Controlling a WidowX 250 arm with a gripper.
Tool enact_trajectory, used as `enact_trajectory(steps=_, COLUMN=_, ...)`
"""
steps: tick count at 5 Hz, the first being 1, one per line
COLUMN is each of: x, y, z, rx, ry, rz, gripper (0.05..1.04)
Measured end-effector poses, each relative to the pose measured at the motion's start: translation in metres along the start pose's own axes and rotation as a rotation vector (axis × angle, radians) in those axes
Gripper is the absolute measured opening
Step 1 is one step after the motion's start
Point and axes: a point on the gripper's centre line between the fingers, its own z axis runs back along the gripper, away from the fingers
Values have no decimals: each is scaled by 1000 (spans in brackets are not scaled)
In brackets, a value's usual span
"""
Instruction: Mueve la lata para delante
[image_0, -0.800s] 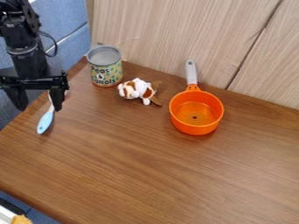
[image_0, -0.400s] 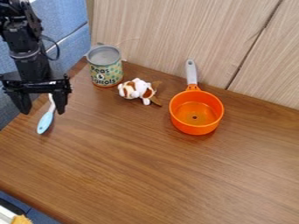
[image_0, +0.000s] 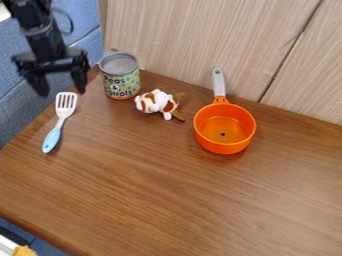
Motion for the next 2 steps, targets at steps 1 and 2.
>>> enact_trajectory(steps=1, x=30, y=-7, z=-7, rx=-10, ry=-14, rz=14, gripper=1001)
enact_trajectory(steps=2, x=56, y=-21, z=-13, rx=-7, ry=-10, rz=14, gripper=1001)
